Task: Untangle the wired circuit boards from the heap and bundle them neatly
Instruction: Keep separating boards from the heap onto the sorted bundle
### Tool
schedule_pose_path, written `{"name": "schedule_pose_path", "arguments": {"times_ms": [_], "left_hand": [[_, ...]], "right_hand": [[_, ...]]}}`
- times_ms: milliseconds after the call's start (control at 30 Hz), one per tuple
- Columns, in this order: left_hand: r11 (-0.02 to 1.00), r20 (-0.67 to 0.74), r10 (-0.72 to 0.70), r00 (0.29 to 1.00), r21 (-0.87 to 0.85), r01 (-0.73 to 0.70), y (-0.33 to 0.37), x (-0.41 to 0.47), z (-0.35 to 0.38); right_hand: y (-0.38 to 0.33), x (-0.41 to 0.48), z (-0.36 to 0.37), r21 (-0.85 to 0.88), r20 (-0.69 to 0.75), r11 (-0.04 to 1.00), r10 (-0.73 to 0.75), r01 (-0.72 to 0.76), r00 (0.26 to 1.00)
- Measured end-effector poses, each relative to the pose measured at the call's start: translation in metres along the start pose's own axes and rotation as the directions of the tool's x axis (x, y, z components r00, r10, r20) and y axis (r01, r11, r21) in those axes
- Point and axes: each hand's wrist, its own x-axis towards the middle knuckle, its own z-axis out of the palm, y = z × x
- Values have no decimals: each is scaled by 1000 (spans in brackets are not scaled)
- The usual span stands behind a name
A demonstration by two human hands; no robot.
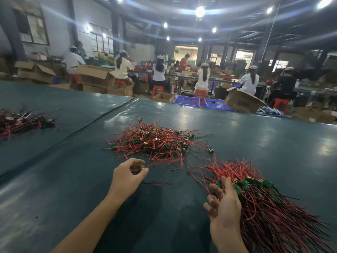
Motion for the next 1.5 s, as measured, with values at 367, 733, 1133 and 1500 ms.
{"name": "schedule_pose_path", "arguments": {"times_ms": [367,733,1133,1500], "left_hand": [[643,445,-170,879,-626,441,36,-22,21],[754,687,-96,720,-422,503,43,-39,25],[766,685,-178,707,-355,536,48,-43,33],[676,551,-231,802,-502,539,56,-45,34]], "right_hand": [[16,-6,7,-285,217,958,39,25,975],[24,-14,9,-412,346,891,-42,192,937],[21,-19,11,-377,413,861,-172,340,895],[22,-11,7,-305,237,931,-129,200,963]]}}
